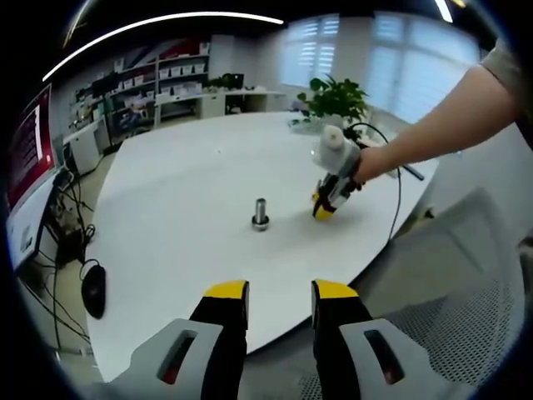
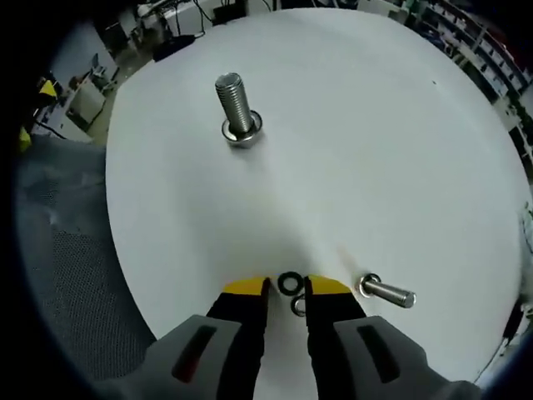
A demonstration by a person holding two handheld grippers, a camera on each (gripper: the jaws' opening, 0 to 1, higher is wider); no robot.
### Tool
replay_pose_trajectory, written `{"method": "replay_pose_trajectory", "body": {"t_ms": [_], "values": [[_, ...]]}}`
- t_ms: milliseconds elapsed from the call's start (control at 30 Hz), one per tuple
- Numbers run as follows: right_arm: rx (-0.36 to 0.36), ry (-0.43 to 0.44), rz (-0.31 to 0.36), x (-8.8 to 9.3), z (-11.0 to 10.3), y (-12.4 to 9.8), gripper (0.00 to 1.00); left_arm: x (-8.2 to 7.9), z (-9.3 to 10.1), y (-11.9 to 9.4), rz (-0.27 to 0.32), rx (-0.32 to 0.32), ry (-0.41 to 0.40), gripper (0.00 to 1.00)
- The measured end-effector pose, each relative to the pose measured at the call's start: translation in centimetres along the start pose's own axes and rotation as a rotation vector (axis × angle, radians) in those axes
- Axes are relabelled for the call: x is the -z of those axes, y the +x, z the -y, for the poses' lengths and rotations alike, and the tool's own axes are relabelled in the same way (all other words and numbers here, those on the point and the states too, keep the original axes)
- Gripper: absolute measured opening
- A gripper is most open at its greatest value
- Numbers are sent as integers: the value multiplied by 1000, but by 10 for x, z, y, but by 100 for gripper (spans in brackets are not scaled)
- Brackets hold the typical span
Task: Place the washer onto the threaded stud by aligning its center hole with the stud, sliding it down to the base, and recovering from edge contact or off-axis alignment until the washer reaches the visible bottom stop.
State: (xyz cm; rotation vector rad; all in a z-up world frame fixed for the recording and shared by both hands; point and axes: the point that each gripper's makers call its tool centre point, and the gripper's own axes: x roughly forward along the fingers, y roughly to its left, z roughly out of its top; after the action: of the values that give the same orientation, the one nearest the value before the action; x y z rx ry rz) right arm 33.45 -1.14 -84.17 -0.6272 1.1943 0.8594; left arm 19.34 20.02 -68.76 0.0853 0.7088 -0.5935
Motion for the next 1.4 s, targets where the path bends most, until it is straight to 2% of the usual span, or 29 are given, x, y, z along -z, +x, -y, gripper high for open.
{"method": "replay_pose_trajectory", "body": {"t_ms": [33, 100, 200, 300, 433, 633, 867, 1100, 1400], "values": [[4, -64, -15, 1, 1, 0, 20, 0, 0, 0, 0, 0, 1, 28], [5, -121, -24, 1, 0, 0, 20, 0, 0, 0, 0, 2, 1, 28], [4, -113, -22, 1, -2, 0, 19, 0, 1, 0, -2, 4, 3, 28], [10, -156, -42, 2, -1, 0, 15, 0, 1, 0, -2, 4, 3, 28], [16, -150, -51, 2, -1, -1, 15, 0, 1, 0, -3, 4, 2, 28], [33, -124, -15, 3, -1, -2, 14, 0, 1, 0, -2, 4, 4, 28], [43, -31, 39, 4, 2, -2, 14, 1, 1, 0, -5, 6, 5, 28], [69, -61, 29, 6, 4, -5, 13, 2, 1, 1, -10, 7, 6, 28], [82, -17, 59, 14, 11, -20, 13, 1, 1, 0, -9, 6, 7, 28]]}}
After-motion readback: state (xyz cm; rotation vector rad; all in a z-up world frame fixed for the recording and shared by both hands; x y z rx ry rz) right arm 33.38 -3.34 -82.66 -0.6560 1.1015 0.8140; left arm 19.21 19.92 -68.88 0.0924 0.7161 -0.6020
